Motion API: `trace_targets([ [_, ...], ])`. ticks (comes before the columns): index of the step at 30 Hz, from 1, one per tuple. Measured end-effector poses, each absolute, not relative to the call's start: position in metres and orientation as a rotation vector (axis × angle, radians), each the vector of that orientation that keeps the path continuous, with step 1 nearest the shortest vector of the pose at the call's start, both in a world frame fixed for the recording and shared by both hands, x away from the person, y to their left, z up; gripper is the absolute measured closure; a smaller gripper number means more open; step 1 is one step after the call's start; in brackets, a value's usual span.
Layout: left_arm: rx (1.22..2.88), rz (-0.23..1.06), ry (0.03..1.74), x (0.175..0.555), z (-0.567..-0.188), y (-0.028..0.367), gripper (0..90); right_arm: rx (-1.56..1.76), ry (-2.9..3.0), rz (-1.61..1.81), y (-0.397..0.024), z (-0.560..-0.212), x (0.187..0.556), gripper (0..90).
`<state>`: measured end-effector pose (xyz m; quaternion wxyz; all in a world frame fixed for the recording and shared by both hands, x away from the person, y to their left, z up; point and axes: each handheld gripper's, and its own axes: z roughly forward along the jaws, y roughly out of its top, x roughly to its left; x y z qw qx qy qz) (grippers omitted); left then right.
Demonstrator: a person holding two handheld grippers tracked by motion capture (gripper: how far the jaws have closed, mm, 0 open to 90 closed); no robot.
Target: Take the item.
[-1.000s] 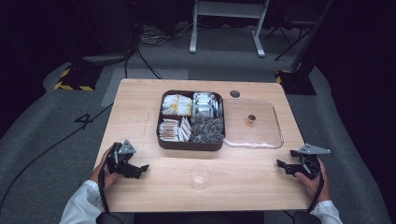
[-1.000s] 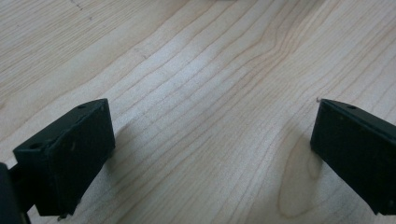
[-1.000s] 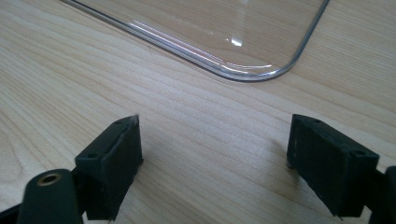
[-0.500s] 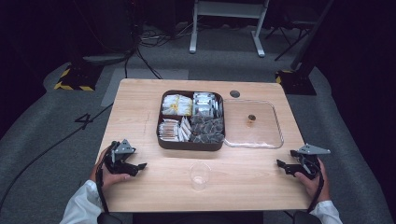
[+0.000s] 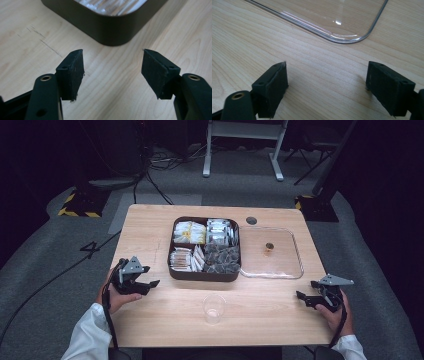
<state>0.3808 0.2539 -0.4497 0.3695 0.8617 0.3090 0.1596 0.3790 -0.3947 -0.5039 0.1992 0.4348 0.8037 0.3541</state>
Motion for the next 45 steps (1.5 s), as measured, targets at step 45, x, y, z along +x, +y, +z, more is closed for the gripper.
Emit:
trace_targets([
  [45, 2.275, 0.467, 0.639, 0.487, -0.393, 0.174, 61.4, 1.217, 2.249, 0.99, -0.395, -0.504, 0.379, 18.0],
])
